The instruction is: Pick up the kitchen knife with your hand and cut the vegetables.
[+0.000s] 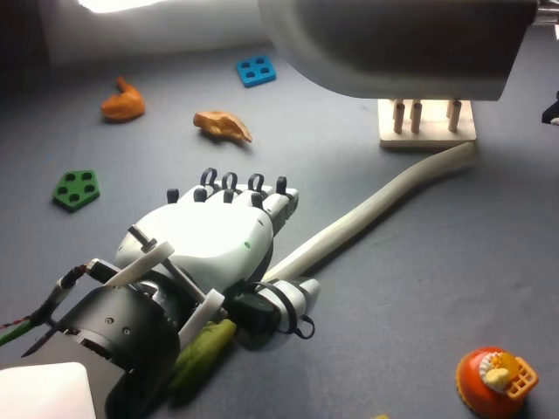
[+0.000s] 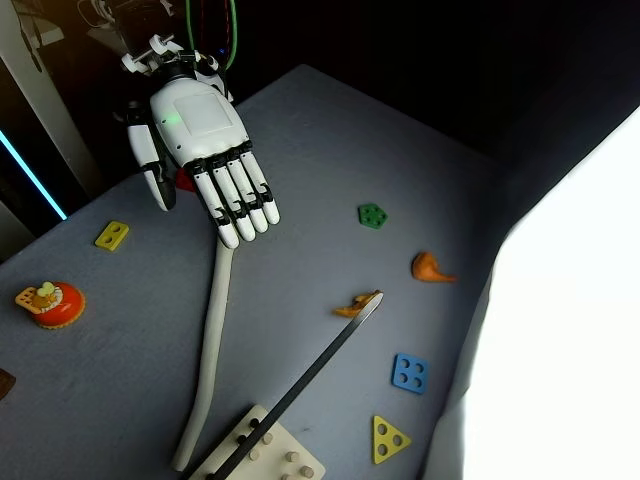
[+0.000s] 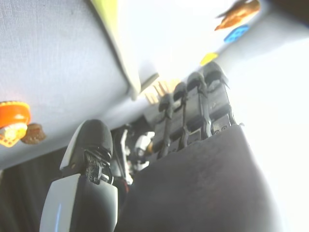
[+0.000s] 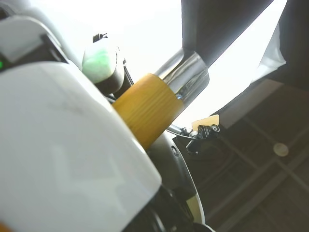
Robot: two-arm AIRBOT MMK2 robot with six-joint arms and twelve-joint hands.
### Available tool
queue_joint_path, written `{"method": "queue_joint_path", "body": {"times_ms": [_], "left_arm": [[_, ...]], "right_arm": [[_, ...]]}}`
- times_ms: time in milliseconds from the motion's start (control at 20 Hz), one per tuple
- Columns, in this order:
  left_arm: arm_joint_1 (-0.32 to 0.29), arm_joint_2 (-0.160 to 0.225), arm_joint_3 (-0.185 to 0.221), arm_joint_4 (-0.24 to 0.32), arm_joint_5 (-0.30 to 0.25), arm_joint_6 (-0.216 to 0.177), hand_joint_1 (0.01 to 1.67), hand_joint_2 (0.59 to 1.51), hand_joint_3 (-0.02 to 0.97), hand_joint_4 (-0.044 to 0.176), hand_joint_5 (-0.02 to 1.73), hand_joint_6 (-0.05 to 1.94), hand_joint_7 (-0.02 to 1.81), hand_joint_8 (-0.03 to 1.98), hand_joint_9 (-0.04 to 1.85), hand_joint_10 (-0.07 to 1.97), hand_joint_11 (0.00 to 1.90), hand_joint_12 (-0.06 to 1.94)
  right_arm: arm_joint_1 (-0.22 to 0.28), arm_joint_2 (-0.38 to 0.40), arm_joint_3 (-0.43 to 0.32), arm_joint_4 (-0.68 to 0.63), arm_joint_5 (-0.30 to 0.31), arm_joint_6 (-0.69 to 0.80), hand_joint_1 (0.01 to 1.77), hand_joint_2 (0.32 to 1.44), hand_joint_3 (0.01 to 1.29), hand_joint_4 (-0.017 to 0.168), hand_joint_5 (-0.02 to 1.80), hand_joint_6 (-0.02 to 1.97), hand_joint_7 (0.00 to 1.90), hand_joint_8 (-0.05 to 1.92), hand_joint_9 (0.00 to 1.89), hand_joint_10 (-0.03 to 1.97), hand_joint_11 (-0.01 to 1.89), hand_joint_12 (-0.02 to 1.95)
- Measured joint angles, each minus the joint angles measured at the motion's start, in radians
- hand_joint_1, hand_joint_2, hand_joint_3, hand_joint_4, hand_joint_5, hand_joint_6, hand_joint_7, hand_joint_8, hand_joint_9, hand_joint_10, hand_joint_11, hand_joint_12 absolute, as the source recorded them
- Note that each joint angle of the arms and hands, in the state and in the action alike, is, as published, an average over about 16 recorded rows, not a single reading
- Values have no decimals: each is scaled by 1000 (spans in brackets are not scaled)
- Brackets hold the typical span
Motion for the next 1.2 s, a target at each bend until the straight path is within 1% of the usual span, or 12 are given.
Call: {"method": "queue_joint_path", "body": {"times_ms": [450,750,1200], "left_arm": [[-7,2,-11,-7,-3,6,361,1400,11,0,103,17,125,20,95,12,21,58],[-9,2,-15,-8,-2,10,359,1400,11,0,103,17,126,20,99,12,23,91],[-9,2,-18,-10,-1,14,361,1400,11,0,111,17,123,20,94,11,22,127]], "right_arm": [[-5,-52,74,-43,12,29,1558,705,774,167,1269,1895,1546,1879,1625,1919,1700,1930],[-15,-81,124,-87,16,81,1558,705,778,167,1265,1895,1547,1880,1625,1919,1700,1930],[-28,-155,247,-136,22,151,1558,708,778,167,1282,1894,1544,1882,1625,1916,1700,1930]]}}
